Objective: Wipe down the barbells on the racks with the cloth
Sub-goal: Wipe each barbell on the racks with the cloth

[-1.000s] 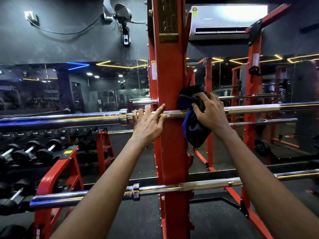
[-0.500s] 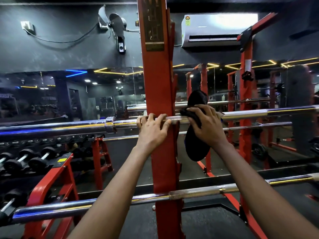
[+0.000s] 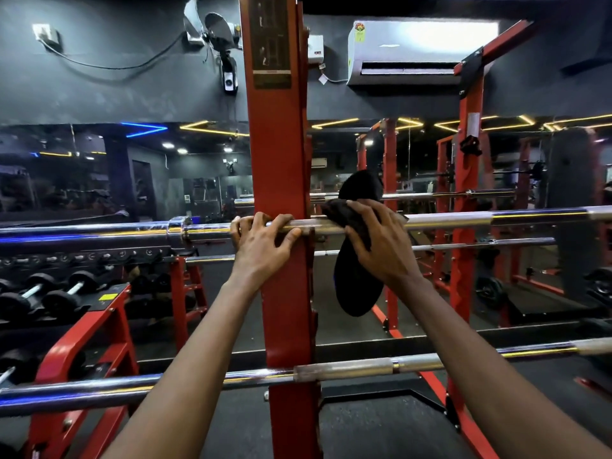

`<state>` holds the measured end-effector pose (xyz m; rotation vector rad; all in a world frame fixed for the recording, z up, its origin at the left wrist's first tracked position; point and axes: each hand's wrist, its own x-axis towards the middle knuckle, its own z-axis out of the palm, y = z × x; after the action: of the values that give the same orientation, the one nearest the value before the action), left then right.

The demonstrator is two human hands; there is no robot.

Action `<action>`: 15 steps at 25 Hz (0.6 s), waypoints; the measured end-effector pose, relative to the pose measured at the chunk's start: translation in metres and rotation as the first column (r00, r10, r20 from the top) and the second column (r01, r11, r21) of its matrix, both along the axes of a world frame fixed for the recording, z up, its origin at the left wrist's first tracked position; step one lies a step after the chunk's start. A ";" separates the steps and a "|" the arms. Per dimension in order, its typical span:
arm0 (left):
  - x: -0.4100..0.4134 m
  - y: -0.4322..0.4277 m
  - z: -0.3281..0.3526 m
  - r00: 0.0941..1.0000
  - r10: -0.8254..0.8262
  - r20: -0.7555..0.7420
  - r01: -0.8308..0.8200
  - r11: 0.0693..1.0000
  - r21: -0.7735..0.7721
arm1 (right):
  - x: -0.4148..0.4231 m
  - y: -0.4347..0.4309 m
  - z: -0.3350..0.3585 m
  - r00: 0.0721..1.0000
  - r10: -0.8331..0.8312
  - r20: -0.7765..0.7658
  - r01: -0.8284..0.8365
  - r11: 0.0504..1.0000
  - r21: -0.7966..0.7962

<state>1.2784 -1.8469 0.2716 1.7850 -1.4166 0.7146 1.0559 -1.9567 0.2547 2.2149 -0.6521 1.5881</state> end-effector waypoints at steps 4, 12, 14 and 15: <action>-0.010 0.002 0.006 0.997 0.068 -0.026 -0.067 0.997 0.031 | -0.013 -0.007 0.004 0.967 -0.034 0.254 0.007 0.994 0.106; -0.035 0.004 0.016 0.999 0.010 0.031 -0.012 0.999 0.033 | 0.000 -0.008 0.001 0.998 -0.029 0.062 0.025 0.997 0.068; -0.049 -0.002 0.015 0.970 -0.217 0.111 0.212 0.976 0.059 | 0.001 -0.009 -0.010 0.966 -0.062 0.249 0.042 0.995 0.087; -0.054 -0.004 0.016 0.950 -0.295 0.102 0.285 0.953 0.103 | 0.006 -0.006 -0.018 0.935 -0.088 0.344 0.053 0.993 0.109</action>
<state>1.2240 -1.8507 0.2880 1.5713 -1.7681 0.6164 1.0620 -1.9627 0.2366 1.9624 -0.9143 1.9702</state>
